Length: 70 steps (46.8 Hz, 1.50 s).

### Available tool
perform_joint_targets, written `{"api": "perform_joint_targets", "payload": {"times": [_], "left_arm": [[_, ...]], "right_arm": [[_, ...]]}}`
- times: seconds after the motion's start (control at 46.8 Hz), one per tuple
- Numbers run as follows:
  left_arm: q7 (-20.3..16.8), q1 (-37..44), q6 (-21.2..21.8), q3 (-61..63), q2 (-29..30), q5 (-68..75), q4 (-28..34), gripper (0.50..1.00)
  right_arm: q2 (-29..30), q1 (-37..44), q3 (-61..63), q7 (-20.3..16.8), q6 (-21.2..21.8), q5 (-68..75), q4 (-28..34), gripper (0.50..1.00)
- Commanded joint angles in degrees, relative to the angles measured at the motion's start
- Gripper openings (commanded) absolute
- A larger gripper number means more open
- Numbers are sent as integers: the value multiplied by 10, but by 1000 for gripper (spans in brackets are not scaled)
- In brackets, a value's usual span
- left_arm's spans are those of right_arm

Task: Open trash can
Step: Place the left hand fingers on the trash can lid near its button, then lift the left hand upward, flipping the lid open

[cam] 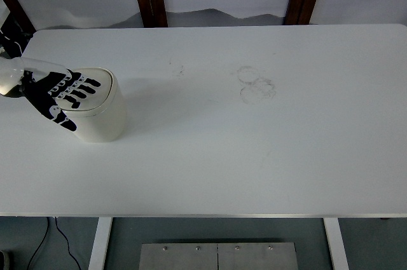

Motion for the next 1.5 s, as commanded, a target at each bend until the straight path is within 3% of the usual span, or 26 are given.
{"api": "perform_joint_targets", "payload": {"times": [0.0,0.513,1.004,1.474], "left_arm": [[0,3,0,0,0,0,0,1000],[0,-1,0,-5,4,-2,0,1000],[0,-77,0,-5,4,-45,13,1000],[0,-144,0,-6,-11,-111,83,1000]], "right_arm": [[0,0,0,0,0,0,0,995],[0,0,0,0,0,0,0,995],[0,0,0,0,0,0,0,995],[0,0,1,0,0,0,0,995]]}}
